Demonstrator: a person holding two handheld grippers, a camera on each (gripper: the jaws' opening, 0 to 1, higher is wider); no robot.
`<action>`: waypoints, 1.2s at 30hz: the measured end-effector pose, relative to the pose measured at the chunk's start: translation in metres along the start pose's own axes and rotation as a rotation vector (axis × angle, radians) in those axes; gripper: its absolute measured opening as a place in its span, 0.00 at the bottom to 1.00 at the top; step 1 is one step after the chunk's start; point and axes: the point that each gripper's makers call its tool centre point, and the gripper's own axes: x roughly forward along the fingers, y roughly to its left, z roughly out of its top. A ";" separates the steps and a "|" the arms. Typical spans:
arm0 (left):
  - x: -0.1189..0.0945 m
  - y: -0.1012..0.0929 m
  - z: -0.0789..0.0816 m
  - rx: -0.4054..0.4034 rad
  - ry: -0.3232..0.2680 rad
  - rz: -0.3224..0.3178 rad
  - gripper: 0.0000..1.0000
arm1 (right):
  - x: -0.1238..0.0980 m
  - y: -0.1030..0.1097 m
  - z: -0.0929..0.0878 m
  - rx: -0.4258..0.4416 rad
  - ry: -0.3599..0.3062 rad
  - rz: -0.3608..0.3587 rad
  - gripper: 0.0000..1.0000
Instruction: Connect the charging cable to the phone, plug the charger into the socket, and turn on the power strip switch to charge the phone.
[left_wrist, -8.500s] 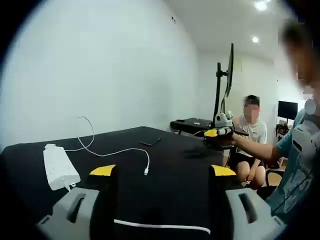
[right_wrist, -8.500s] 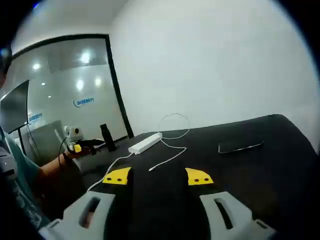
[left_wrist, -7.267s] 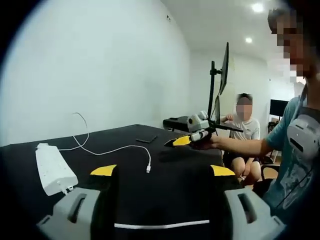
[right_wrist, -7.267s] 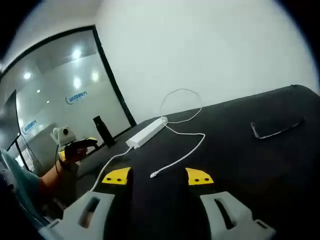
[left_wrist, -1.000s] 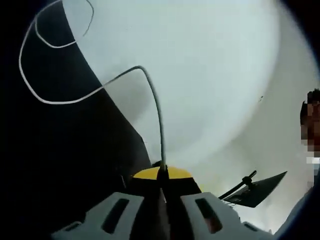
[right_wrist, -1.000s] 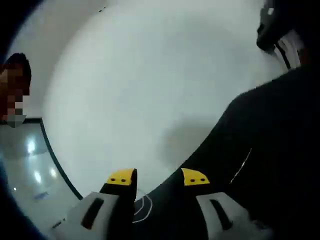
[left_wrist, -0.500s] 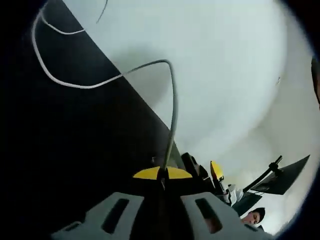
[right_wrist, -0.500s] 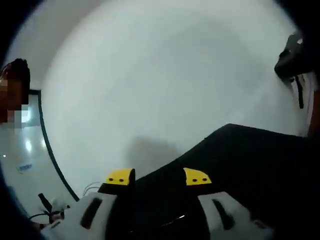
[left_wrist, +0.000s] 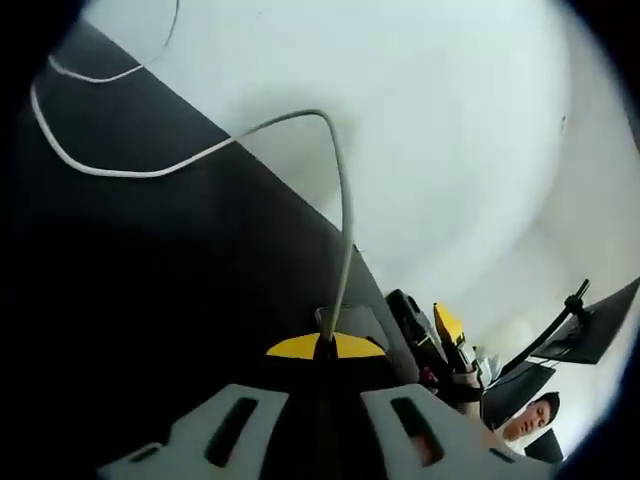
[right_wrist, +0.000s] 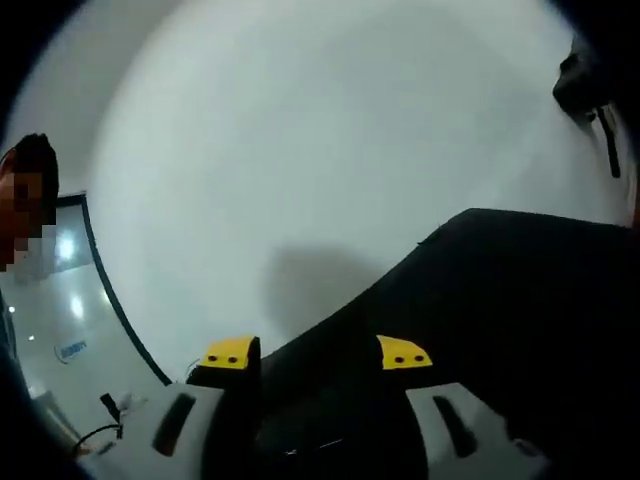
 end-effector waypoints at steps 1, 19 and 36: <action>0.000 0.000 0.000 -0.003 -0.001 0.001 0.00 | 0.000 0.006 0.000 0.011 -0.003 0.001 0.40; 0.009 0.002 -0.001 0.022 0.016 0.012 0.00 | 0.006 0.009 -0.018 0.120 0.047 -0.017 0.39; 0.013 0.003 0.000 0.030 0.021 0.016 0.00 | 0.011 -0.006 -0.017 0.112 0.071 -0.038 0.40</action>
